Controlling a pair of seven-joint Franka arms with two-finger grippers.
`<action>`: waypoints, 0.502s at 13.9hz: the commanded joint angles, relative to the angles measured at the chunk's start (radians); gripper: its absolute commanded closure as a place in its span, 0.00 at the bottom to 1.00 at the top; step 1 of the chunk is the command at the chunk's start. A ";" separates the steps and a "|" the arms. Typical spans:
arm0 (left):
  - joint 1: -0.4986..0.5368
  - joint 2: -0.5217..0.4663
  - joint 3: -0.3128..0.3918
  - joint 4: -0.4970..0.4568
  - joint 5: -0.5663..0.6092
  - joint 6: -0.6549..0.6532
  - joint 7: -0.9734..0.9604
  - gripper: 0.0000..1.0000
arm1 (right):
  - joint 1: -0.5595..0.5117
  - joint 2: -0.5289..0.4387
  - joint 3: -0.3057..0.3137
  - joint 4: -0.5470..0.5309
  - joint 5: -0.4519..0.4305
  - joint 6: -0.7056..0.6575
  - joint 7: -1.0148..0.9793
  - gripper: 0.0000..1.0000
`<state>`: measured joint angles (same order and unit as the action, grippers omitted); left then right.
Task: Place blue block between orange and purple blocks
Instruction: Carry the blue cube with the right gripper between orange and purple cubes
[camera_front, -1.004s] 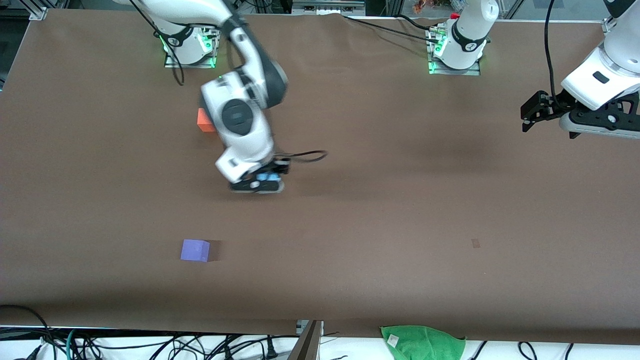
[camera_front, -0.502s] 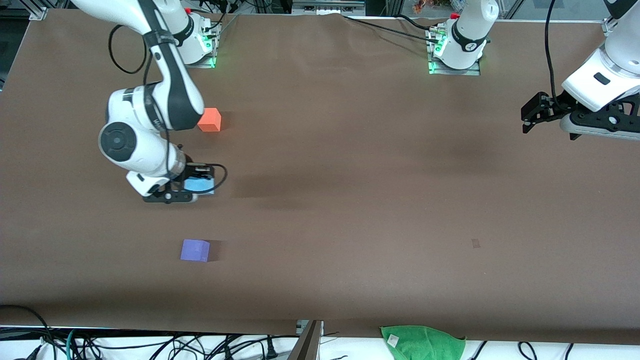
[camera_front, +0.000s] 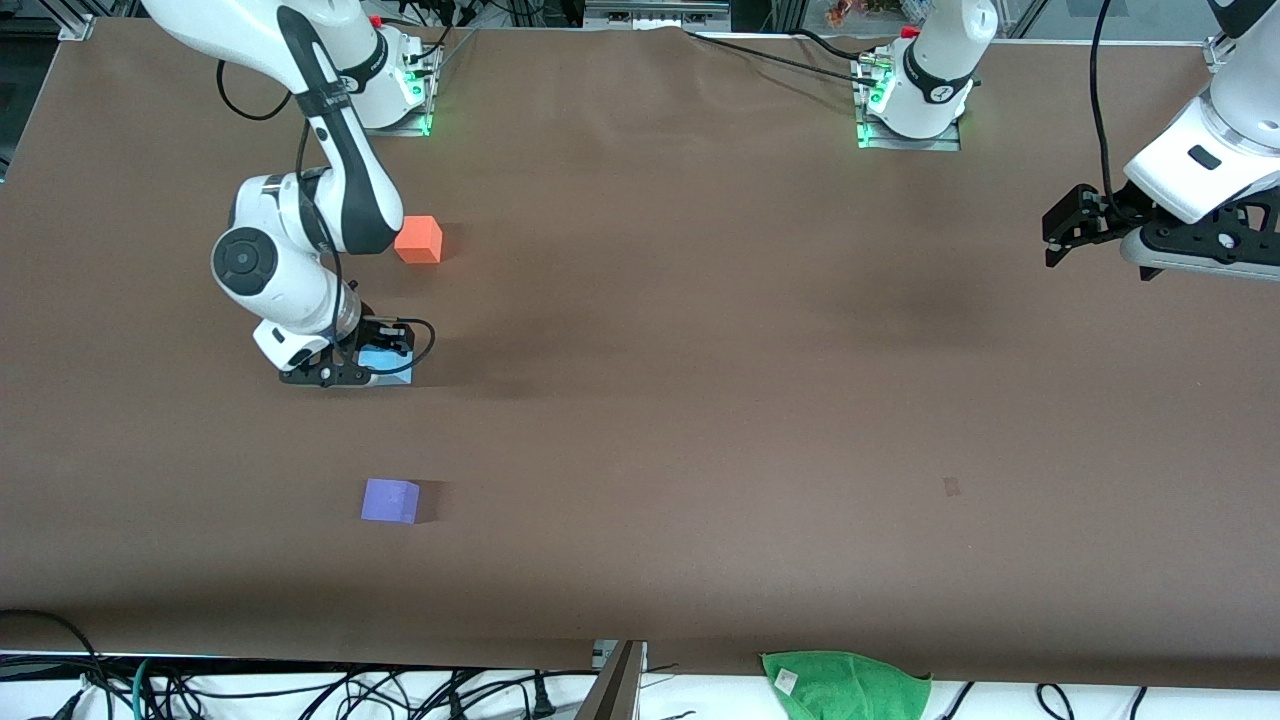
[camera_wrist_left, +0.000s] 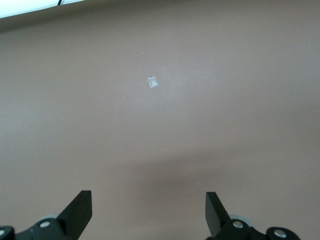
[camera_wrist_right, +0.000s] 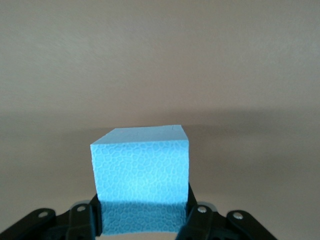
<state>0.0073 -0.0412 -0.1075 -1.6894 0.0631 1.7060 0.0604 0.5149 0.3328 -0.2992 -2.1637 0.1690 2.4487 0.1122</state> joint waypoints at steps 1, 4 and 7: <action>-0.006 0.017 0.002 0.033 0.020 -0.012 0.015 0.00 | 0.005 -0.037 0.003 -0.085 0.018 0.087 -0.008 0.55; -0.004 0.017 0.002 0.033 0.020 -0.012 0.015 0.00 | 0.011 -0.014 0.012 -0.111 0.018 0.154 0.000 0.55; -0.004 0.017 0.002 0.033 0.020 -0.012 0.015 0.00 | 0.011 0.017 0.046 -0.136 0.018 0.240 0.033 0.54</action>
<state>0.0073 -0.0409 -0.1075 -1.6891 0.0631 1.7060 0.0604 0.5174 0.3441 -0.2725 -2.2687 0.1690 2.6317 0.1222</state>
